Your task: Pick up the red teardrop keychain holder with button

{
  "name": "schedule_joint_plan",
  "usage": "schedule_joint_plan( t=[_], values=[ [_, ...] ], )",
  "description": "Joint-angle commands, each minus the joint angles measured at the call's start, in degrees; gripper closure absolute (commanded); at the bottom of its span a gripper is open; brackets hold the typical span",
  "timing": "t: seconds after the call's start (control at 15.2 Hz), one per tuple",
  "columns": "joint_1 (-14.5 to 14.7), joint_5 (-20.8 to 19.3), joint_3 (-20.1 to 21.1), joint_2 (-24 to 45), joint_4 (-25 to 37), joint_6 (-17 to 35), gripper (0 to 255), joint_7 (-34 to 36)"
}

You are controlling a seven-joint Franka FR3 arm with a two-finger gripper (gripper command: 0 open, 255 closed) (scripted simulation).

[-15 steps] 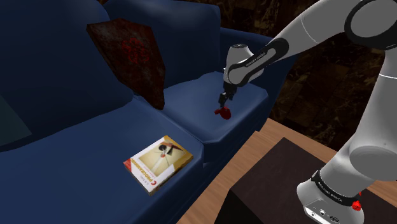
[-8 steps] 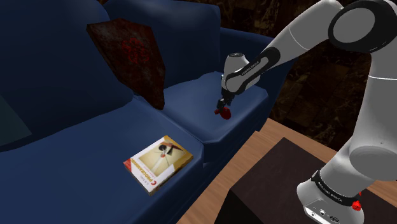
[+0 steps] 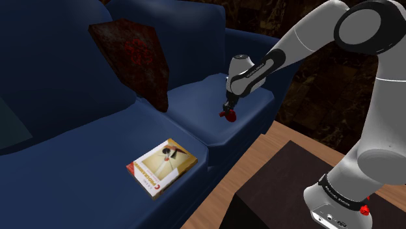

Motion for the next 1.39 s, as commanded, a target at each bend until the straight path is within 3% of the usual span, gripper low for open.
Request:
schedule_joint_plan(
  t=[0.0, 1.32],
  values=[
    [0.0, 0.0, 0.01, 0.02, 0.0, 0.01, 255, 0.0],
    [-0.08, 1.04, 0.45, -8.67, 1.04, -9.68, 255, -1.62]
  ],
)
